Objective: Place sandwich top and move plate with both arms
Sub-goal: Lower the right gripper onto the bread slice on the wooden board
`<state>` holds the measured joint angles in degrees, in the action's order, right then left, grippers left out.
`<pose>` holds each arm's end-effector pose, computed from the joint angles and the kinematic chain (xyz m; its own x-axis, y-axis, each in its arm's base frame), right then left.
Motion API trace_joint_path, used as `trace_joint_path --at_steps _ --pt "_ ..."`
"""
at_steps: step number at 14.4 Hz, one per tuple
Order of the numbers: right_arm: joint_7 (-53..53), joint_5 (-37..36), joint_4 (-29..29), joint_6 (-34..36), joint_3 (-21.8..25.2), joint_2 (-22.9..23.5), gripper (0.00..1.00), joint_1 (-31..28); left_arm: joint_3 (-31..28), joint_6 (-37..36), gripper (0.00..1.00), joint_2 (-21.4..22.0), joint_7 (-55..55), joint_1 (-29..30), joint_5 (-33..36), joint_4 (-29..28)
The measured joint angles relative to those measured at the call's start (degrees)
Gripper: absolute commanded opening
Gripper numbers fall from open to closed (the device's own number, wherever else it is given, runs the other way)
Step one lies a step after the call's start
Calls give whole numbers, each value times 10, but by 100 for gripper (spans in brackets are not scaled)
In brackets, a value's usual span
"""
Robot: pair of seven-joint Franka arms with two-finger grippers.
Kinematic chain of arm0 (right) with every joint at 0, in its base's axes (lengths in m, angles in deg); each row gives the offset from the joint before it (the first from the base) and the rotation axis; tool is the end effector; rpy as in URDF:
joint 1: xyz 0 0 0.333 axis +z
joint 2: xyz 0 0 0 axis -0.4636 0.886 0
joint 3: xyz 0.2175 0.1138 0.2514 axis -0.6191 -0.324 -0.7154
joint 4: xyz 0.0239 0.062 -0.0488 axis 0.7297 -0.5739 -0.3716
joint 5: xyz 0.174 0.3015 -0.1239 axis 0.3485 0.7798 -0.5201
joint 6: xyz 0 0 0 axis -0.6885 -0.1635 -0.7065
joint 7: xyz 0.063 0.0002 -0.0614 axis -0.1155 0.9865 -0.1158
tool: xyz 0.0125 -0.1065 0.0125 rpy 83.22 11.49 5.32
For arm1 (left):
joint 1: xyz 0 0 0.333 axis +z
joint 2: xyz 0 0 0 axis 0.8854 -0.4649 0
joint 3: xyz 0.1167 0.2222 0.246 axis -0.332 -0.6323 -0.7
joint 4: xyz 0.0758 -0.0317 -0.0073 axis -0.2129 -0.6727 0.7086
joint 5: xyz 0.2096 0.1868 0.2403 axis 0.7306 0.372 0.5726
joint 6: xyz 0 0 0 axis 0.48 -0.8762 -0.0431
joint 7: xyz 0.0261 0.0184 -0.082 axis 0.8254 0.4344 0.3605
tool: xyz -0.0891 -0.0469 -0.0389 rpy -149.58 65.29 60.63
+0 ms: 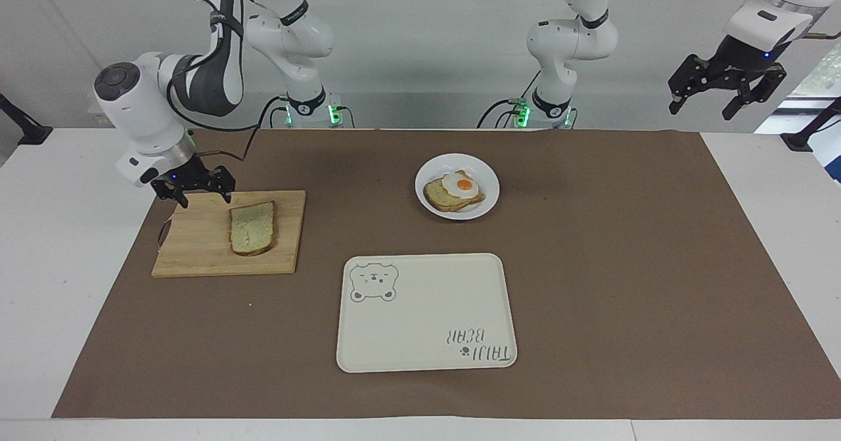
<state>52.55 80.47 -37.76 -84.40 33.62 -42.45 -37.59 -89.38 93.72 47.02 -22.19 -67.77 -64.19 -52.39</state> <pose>0.5122 -0.1046 0.4371 0.9881 0.1497 -0.0359 0.1500 -0.9887 0.0056 0.5015 0.0074 0.7261 0.9818 -0.1893 0.0126 -0.1895 -0.9816 0.0241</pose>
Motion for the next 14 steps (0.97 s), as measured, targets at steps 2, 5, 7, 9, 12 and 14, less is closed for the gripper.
trace_joint_path --at_steps 2,5,7,9,12,14 --pt "1 0 -13 -21 0 11 74 -1 0 0 100 0 0 0 0 0" --pt "9 0 -25 -46 0 33 67 -2 0 0 100 0 0 0 0 0" --pt "12 0 -25 -49 1 46 63 -2 0 0 100 0 0 0 0 0" --pt "13 0 -25 -49 1 57 58 -5 0 0 100 0 0 0 0 0" --pt "14 4 -25 -49 1 67 40 -8 0 0 100 0 0 0 0 0" --pt "15 15 -26 -49 0 69 11 -8 0 0 100 0 0 0 0 0"
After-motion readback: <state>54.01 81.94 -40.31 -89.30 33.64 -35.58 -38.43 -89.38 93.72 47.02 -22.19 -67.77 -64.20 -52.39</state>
